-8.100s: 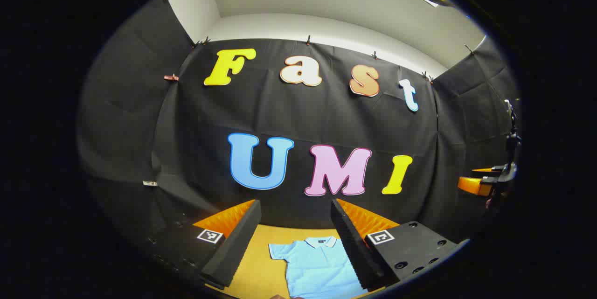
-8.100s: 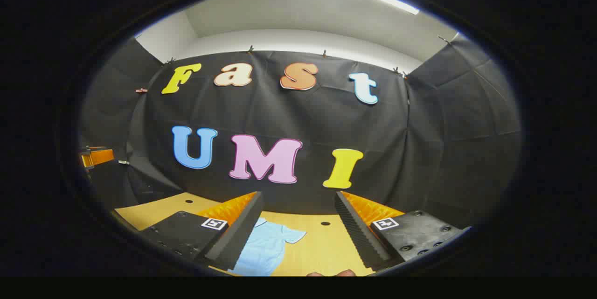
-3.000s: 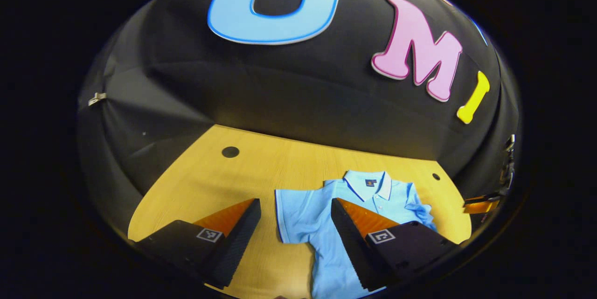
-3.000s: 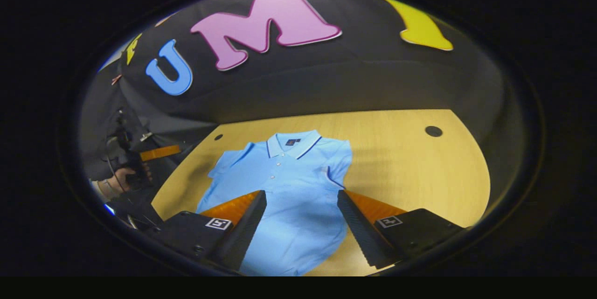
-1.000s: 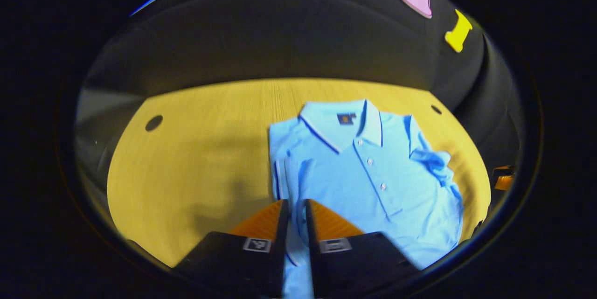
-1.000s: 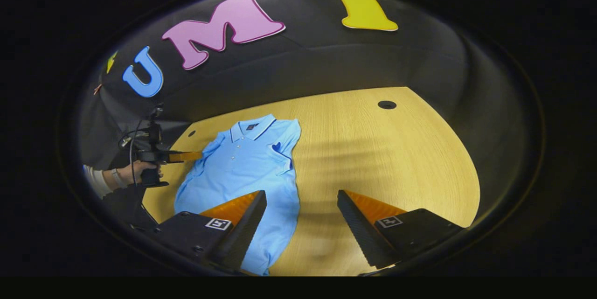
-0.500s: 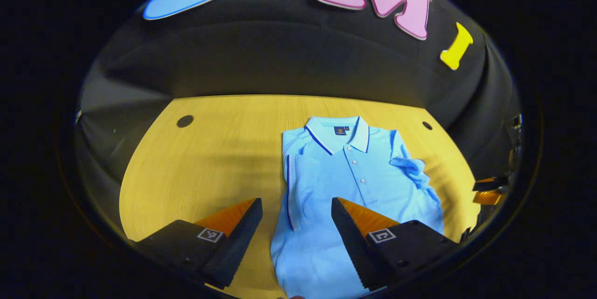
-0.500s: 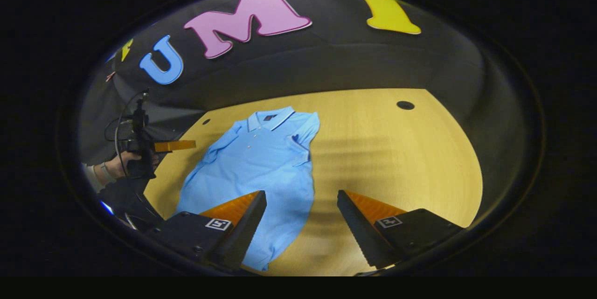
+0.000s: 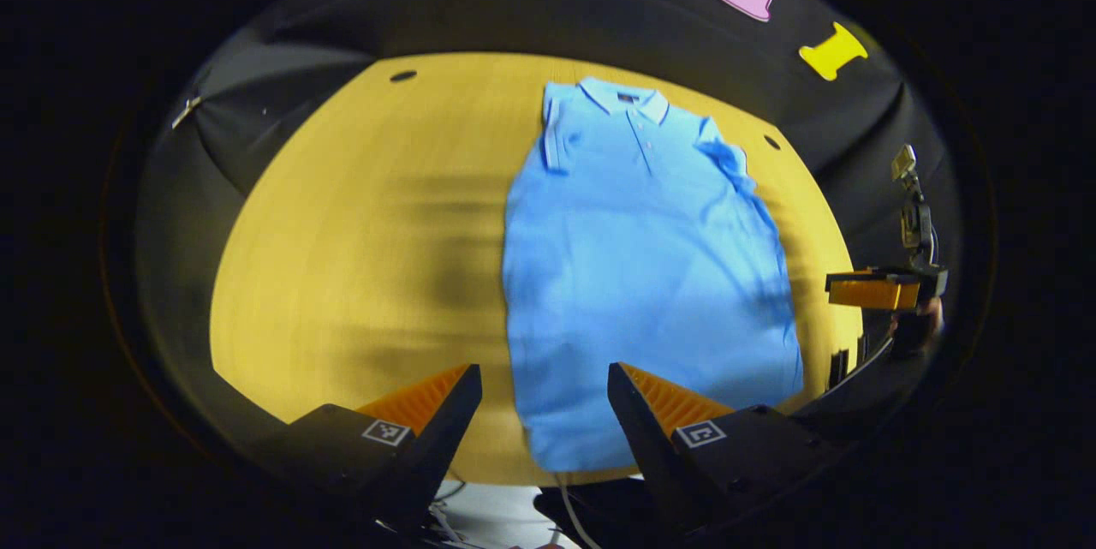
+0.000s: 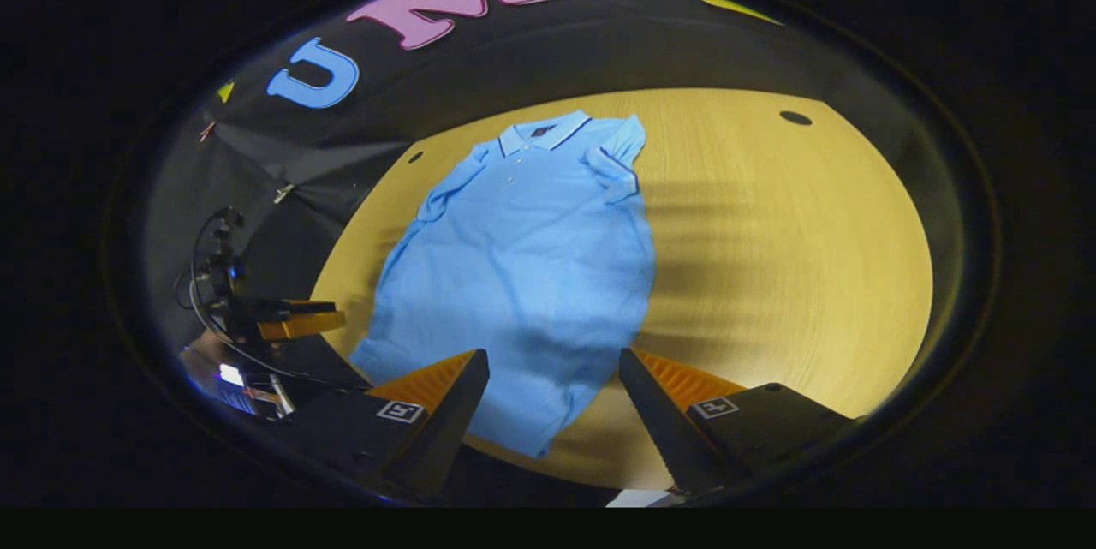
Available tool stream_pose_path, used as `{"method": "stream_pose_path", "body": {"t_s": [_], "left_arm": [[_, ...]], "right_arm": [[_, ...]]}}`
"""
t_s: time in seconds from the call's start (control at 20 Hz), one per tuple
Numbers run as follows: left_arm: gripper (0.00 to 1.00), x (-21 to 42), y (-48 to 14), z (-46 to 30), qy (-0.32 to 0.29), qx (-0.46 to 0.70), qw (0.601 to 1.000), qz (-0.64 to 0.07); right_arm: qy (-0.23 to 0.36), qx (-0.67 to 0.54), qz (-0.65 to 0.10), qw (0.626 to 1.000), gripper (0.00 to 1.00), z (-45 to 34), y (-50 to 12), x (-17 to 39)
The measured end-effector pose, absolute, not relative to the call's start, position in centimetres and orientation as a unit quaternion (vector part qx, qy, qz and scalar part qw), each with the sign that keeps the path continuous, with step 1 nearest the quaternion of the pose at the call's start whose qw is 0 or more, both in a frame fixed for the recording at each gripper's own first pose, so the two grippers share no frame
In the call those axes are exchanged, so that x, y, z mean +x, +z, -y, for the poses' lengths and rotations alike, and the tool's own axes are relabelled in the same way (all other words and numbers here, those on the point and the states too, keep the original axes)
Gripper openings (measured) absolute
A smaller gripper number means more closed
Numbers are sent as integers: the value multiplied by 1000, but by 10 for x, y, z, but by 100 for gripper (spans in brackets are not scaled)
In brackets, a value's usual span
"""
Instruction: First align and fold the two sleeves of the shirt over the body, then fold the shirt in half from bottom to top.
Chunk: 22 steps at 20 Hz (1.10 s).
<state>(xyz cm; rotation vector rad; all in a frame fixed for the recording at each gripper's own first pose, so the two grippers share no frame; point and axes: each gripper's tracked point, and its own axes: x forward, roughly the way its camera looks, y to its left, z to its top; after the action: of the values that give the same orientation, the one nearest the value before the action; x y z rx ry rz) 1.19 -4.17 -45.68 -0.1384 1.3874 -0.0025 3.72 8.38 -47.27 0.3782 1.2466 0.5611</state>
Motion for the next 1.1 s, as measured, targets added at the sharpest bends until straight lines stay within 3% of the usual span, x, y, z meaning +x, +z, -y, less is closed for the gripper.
{"method": "stream_pose_path", "body": {"t_s": [0.5,0.55,0.6,0.75,0.85,0.9,0.95,1.1], "left_arm": [[97,-31,-478,47,-32,-67,728,-682],[97,-34,-479,50,-36,-69,722,-687],[97,-39,-479,53,-41,-74,715,-694],[97,-47,-484,53,-44,-70,700,-710],[97,-47,-485,57,-48,-66,693,-716],[95,-45,-487,61,-55,-69,694,-714],[100,-46,-485,65,-61,-76,693,-714],[51,-52,-493,64,-57,-64,685,-723]], "right_arm": [[170,183,-677,693,96,-80,-518,-70],[165,186,-682,688,88,-82,-519,-74],[162,191,-678,691,96,-84,-518,-73],[160,188,-678,692,88,-91,-520,-72],[167,188,-679,690,93,-99,-519,-75],[165,182,-680,690,87,-100,-520,-76],[163,173,-682,692,89,-100,-523,-77],[153,157,-688,692,51,-100,-534,-80]]}}
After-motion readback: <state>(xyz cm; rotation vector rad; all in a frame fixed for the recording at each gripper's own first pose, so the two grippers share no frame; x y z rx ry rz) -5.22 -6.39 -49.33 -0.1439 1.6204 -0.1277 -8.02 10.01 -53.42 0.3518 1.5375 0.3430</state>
